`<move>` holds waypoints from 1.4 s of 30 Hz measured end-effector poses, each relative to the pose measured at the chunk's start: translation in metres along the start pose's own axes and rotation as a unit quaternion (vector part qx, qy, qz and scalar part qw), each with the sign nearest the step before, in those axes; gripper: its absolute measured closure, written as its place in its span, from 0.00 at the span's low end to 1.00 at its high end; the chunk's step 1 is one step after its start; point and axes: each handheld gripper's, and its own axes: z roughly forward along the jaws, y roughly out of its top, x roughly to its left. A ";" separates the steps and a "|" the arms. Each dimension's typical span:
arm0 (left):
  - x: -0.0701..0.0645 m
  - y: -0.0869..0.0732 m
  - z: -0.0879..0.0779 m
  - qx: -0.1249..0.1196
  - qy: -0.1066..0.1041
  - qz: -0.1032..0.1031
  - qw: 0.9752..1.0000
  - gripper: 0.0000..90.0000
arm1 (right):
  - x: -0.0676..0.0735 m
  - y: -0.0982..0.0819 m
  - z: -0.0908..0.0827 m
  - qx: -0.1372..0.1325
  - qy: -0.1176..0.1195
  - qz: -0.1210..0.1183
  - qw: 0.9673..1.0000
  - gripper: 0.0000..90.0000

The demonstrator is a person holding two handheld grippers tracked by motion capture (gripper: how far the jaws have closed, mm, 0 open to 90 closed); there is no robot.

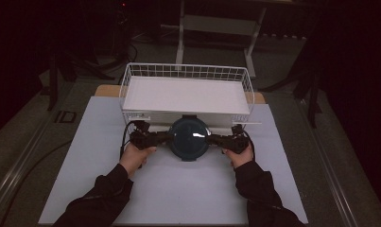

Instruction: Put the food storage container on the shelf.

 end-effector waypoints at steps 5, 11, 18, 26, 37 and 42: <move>0.000 -0.002 0.002 -0.015 0.001 0.001 1.000 0.59 | -0.003 -0.003 0.000 -0.007 0.004 0.014 1.000 0.61; 0.003 -0.006 0.004 -0.034 0.015 -0.001 0.999 0.54 | 0.003 -0.002 0.003 -0.004 -0.027 -0.011 1.000 0.56; 0.003 -0.006 0.005 -0.044 0.035 0.003 0.998 0.45 | 0.005 -0.002 0.004 -0.020 -0.036 -0.013 0.999 0.54; -0.001 -0.005 0.008 -0.067 0.067 0.027 0.995 0.39 | 0.007 0.002 0.006 -0.029 -0.055 -0.017 0.998 0.52; -0.006 -0.004 0.010 -0.080 0.099 0.030 0.991 0.37 | 0.014 0.005 0.007 -0.027 -0.088 -0.027 0.995 0.50; -0.009 -0.007 0.006 -0.076 0.075 0.066 0.992 0.27 | 0.018 0.002 0.007 -0.032 -0.087 -0.038 0.995 0.48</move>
